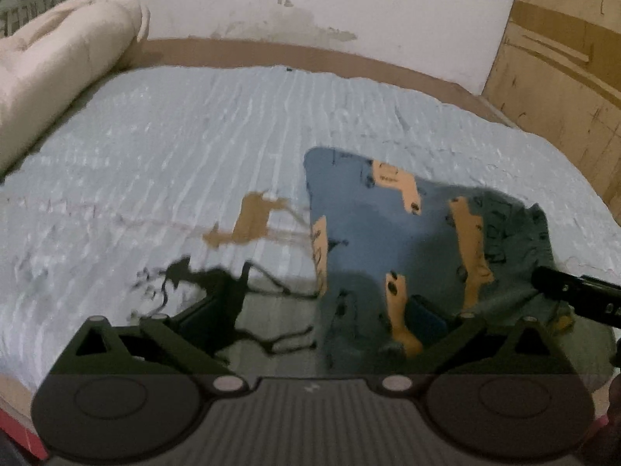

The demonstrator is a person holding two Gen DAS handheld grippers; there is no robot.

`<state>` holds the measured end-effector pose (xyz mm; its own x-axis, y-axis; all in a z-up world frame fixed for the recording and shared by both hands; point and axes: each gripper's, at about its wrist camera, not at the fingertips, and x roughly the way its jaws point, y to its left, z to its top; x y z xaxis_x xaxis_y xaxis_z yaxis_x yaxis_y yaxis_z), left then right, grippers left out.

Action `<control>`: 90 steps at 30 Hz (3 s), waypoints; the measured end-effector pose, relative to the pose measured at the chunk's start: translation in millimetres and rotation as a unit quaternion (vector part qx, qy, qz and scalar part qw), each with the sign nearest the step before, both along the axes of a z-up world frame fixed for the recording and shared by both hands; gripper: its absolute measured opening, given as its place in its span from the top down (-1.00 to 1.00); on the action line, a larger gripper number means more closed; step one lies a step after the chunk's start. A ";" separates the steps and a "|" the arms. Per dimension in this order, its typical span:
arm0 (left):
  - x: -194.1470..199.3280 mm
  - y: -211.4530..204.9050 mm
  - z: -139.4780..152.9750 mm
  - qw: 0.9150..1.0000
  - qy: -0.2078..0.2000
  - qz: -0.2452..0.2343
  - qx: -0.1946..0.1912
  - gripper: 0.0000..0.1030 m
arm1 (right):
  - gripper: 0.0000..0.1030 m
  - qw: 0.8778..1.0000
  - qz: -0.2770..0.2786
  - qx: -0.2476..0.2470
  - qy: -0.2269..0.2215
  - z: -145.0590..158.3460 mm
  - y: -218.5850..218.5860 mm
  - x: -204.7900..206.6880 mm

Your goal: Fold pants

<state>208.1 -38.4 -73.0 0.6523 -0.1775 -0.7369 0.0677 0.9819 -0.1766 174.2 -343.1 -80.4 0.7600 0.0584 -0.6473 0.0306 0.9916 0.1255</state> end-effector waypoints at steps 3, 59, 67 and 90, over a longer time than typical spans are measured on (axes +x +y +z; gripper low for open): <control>-7.8 4.5 -1.1 1.000 -0.003 0.000 -0.006 -0.99 | -0.99 1.000 -0.001 0.010 -0.003 -5.3 -6.1 -10.9; -2.8 -15.5 1.2 0.999 -0.007 -0.029 0.025 -0.99 | -0.99 0.999 0.005 -0.032 -0.044 -11.9 -0.4 -20.9; -13.2 -14.8 1.5 0.999 -0.007 -0.033 0.026 -0.99 | -0.99 0.999 -0.001 -0.030 -0.038 -12.9 2.3 -25.6; -16.9 -12.7 1.8 0.999 -0.002 -0.035 0.028 -0.99 | -0.99 0.999 0.006 -0.014 -0.035 -12.6 -2.3 -34.7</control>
